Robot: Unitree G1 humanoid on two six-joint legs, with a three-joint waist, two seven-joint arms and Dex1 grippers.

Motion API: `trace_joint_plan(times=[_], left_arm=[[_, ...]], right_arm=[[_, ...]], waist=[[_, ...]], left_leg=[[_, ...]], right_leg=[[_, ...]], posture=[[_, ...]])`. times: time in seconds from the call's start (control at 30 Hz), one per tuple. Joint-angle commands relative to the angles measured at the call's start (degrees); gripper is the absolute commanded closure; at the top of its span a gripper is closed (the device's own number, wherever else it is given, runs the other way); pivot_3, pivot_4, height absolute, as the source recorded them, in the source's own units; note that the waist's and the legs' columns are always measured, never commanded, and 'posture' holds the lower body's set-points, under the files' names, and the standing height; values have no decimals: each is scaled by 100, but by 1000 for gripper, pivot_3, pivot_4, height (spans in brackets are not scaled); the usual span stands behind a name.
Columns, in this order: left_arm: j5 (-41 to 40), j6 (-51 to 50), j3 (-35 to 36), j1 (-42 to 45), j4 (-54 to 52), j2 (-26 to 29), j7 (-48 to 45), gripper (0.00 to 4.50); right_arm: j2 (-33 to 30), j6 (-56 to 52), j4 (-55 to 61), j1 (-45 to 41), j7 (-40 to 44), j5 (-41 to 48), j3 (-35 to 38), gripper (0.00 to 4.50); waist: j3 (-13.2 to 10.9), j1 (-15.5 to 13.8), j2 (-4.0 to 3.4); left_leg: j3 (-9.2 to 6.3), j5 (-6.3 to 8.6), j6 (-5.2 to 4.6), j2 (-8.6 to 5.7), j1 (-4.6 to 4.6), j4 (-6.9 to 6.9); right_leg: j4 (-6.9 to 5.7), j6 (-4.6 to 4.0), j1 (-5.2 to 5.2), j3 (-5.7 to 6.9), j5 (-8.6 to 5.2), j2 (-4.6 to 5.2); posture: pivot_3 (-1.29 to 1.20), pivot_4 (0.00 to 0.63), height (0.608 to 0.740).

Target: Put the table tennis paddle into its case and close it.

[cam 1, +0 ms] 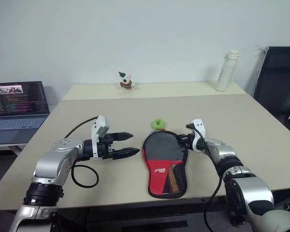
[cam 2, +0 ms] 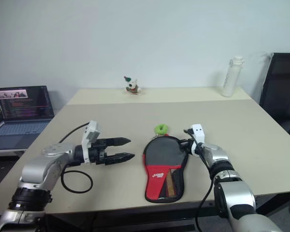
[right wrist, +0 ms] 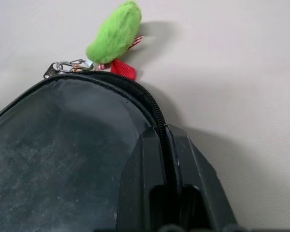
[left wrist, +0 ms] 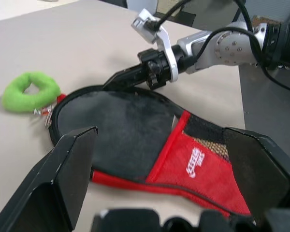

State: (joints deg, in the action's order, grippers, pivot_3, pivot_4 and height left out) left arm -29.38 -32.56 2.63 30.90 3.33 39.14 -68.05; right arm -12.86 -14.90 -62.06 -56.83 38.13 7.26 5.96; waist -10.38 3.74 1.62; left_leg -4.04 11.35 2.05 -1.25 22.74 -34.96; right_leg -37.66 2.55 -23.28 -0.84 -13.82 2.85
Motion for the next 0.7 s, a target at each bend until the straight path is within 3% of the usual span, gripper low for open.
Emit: trace_joint_plan(times=[0.03,0.3,0.57,0.7], left_arm=[[-32,35,-7,135,-65,-39,31,0],[9,39,-87,237,-2,-96,16,0],[174,195,-279,434,204,-274,33,0],[356,376,-443,475,317,-408,30,0]], right_arm=[[48,-258,418,217,332,-28,-207,4490],[-147,-1022,1757,875,639,96,-343,4490],[-82,-1145,1800,804,-62,97,-209,4490],[-117,-1164,1856,740,-337,169,-78,3451]], waist=[[0,1,0],[0,-21,-1],[0,-42,0],[0,-45,0]], left_leg=[[0,0,0,0,1,1],[-8,1,1,-1,5,4],[-5,0,1,-2,3,2],[-4,-1,1,-2,-1,-1]], right_leg=[[0,-2,-2,0,0,0],[1,-5,-3,6,-2,1],[0,-1,-3,5,-4,3],[-5,0,0,3,-4,3]], posture=[[0,150,740],[0,150,740],[0,150,740],[0,150,740]])
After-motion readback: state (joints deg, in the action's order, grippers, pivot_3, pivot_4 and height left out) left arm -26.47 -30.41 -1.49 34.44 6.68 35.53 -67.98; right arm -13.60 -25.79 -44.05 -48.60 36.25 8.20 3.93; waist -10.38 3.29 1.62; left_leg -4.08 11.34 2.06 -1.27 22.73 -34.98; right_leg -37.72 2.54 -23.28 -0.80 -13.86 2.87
